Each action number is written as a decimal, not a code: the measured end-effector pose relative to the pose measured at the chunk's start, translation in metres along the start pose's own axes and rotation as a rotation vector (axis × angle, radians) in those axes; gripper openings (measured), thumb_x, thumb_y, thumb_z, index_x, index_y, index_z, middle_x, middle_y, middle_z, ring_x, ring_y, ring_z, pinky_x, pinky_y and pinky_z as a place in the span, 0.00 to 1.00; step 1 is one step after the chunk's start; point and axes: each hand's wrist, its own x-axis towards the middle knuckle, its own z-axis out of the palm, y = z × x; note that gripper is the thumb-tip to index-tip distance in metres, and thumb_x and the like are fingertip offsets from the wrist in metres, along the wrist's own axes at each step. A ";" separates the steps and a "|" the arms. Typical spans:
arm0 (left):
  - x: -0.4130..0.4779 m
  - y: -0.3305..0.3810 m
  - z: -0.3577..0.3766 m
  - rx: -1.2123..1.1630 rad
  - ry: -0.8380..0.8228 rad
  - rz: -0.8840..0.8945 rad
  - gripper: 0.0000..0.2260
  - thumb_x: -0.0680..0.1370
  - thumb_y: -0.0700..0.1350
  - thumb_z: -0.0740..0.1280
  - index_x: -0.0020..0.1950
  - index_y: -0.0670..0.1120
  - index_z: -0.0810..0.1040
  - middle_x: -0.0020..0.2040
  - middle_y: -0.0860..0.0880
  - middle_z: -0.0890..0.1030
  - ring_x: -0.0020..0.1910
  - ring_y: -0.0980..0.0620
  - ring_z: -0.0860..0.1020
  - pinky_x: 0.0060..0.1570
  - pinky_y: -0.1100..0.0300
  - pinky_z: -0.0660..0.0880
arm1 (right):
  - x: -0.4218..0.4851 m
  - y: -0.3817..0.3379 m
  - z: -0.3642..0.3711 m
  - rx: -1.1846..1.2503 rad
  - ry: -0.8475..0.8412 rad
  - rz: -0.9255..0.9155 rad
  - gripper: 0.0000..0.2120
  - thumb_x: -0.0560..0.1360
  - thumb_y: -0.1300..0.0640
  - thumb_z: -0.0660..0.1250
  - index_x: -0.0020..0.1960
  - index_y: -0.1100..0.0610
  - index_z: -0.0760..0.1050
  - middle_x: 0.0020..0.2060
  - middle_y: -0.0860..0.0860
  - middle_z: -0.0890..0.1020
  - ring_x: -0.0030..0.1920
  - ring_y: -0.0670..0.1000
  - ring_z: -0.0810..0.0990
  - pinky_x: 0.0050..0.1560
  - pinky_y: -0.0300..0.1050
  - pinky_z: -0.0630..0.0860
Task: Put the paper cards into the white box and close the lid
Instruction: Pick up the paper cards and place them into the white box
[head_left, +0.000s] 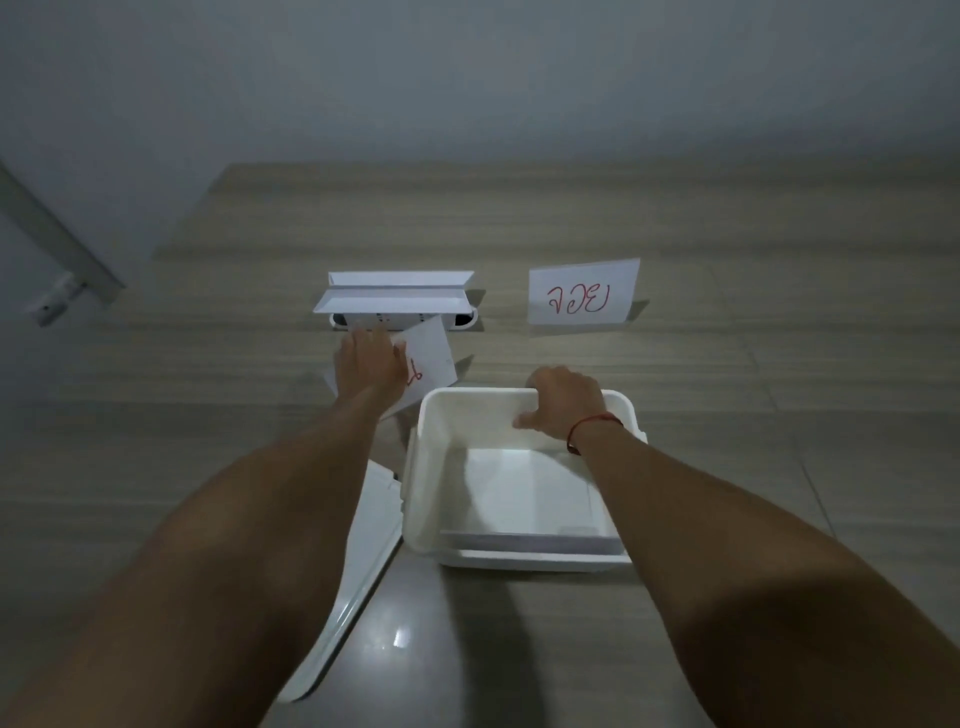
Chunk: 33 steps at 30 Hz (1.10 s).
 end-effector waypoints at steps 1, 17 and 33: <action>0.002 -0.003 0.004 0.020 -0.004 0.009 0.17 0.81 0.50 0.57 0.61 0.39 0.74 0.62 0.37 0.76 0.63 0.38 0.73 0.62 0.47 0.69 | 0.001 0.000 -0.001 -0.007 0.000 0.001 0.24 0.68 0.45 0.74 0.59 0.56 0.76 0.57 0.55 0.81 0.58 0.57 0.79 0.57 0.48 0.73; -0.012 0.017 -0.018 0.093 0.266 0.028 0.12 0.80 0.42 0.54 0.56 0.40 0.74 0.56 0.39 0.76 0.57 0.40 0.73 0.56 0.47 0.66 | -0.002 0.009 -0.010 0.121 -0.033 0.002 0.13 0.69 0.56 0.75 0.47 0.50 0.72 0.57 0.54 0.81 0.60 0.56 0.77 0.62 0.48 0.68; -0.103 0.085 -0.055 -0.122 0.412 0.582 0.13 0.77 0.53 0.59 0.44 0.45 0.76 0.40 0.48 0.78 0.41 0.46 0.74 0.45 0.56 0.62 | -0.055 0.061 -0.006 0.418 0.052 0.277 0.27 0.77 0.67 0.56 0.75 0.56 0.62 0.73 0.62 0.67 0.72 0.61 0.68 0.72 0.48 0.66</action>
